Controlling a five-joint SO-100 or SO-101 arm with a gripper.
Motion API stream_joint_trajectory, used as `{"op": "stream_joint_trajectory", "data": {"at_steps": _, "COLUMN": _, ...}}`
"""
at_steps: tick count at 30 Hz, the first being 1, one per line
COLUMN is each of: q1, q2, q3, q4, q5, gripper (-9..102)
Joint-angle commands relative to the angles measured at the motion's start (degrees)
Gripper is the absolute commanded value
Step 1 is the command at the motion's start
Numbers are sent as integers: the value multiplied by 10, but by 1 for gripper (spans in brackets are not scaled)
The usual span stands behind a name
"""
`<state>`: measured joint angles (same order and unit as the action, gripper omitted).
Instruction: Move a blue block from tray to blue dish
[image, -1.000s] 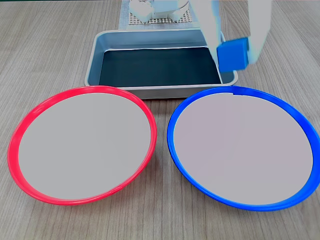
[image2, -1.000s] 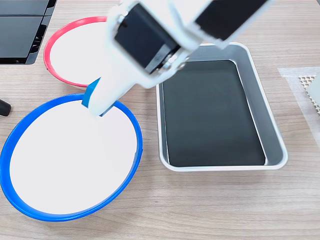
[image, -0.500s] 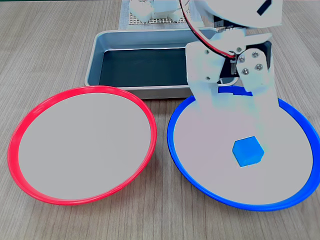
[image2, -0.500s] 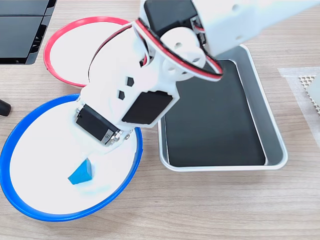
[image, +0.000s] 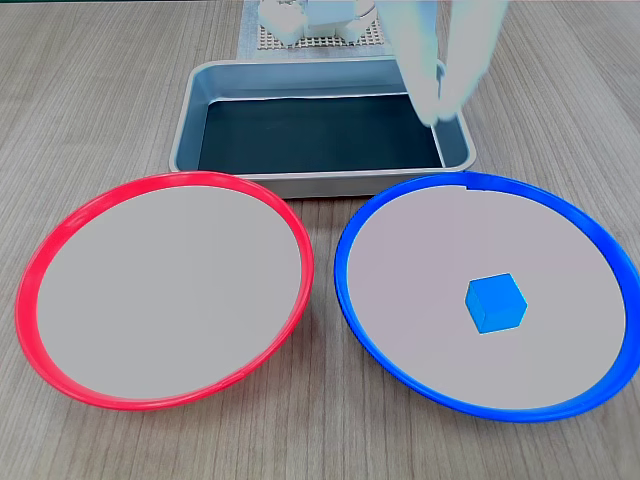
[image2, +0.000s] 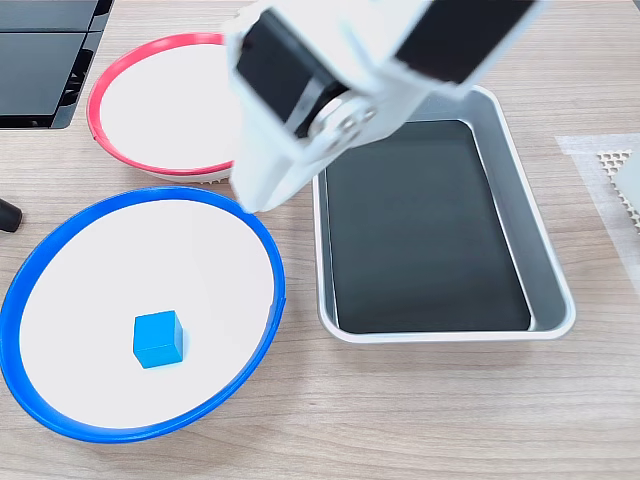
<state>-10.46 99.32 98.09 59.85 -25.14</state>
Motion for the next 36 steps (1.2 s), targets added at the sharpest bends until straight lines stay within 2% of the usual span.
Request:
{"op": "stream_joint_trajectory", "data": {"at_steps": 1, "q1": 31, "q2": 214, "q3": 178, "q4": -47, "q5": 92, "gripper": 0}}
{"op": "stream_joint_trajectory", "data": {"at_steps": 4, "q1": 65, "q2": 387, "q3": 361, "q4": -120, "q5": 174, "gripper": 0}}
{"op": "stream_joint_trajectory", "data": {"at_steps": 8, "q1": 105, "q2": 577, "q3": 523, "q4": -107, "q5": 247, "gripper": 0}}
{"op": "stream_joint_trajectory", "data": {"at_steps": 12, "q1": 111, "q2": 698, "q3": 628, "q4": -123, "q5": 265, "gripper": 0}}
{"op": "stream_joint_trajectory", "data": {"at_steps": 16, "q1": 124, "q2": 779, "q3": 715, "q4": -174, "q5": 283, "gripper": 0}}
{"op": "stream_joint_trajectory", "data": {"at_steps": 20, "q1": 136, "q2": 817, "q3": 751, "q4": -165, "q5": 282, "gripper": 0}}
{"op": "stream_joint_trajectory", "data": {"at_steps": 31, "q1": 129, "q2": 912, "q3": 751, "q4": -31, "q5": 294, "gripper": 0}}
{"op": "stream_joint_trajectory", "data": {"at_steps": 36, "q1": 131, "q2": 914, "q3": 751, "q4": -27, "q5": 295, "gripper": 0}}
